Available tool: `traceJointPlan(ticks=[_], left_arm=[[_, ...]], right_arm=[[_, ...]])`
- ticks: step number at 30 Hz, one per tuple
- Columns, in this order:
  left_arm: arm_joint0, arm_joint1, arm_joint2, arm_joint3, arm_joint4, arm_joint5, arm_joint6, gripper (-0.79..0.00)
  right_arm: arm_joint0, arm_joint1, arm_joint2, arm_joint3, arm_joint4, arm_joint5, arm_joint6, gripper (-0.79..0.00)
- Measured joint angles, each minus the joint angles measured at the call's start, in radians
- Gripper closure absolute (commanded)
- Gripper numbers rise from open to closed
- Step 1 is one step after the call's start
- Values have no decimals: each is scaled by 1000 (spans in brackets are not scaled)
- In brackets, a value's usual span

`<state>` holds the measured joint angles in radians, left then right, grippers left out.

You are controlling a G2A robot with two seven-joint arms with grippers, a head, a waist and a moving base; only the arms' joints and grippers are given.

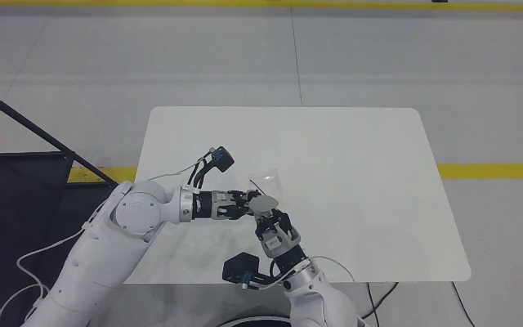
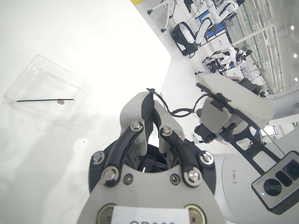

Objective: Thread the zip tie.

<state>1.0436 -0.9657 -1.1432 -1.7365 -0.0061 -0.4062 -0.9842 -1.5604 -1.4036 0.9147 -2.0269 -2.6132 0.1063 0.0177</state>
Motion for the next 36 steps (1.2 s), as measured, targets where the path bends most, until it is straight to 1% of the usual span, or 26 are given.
traceJointPlan(ticks=[3, 4, 6, 8, 10, 15, 22, 36], left_arm=[[0, 0, 0, 0, 0, 0, 0, 0], [0, 0, 0, 0, 0, 0, 0, 0], [0, 0, 0, 0, 0, 0, 0, 0], [0, 0, 0, 0, 0, 0, 0, 0], [0, 0, 0, 0, 0, 0, 0, 0], [0, 0, 0, 0, 0, 0, 0, 0], [18, 0, 1, -18, 25, 9, 33, 0], [24, 2, -18, -14, 18, 2, 60, 0]], right_arm=[[-10, 4, 12, -8, 17, -3, -27, 0], [-15, 6, 18, -11, 23, -6, -37, -15], [-22, 8, 26, -16, 28, -9, -50, -83], [-30, 11, 34, -20, 32, -15, -62, -123], [-35, 14, 41, -24, 36, -18, -70, -148], [-46, 18, 52, -33, 41, -25, -88, -175], [-54, 23, 59, -40, 44, -32, -100, -175], [-73, 33, 77, -57, 54, -32, -123, -194]])
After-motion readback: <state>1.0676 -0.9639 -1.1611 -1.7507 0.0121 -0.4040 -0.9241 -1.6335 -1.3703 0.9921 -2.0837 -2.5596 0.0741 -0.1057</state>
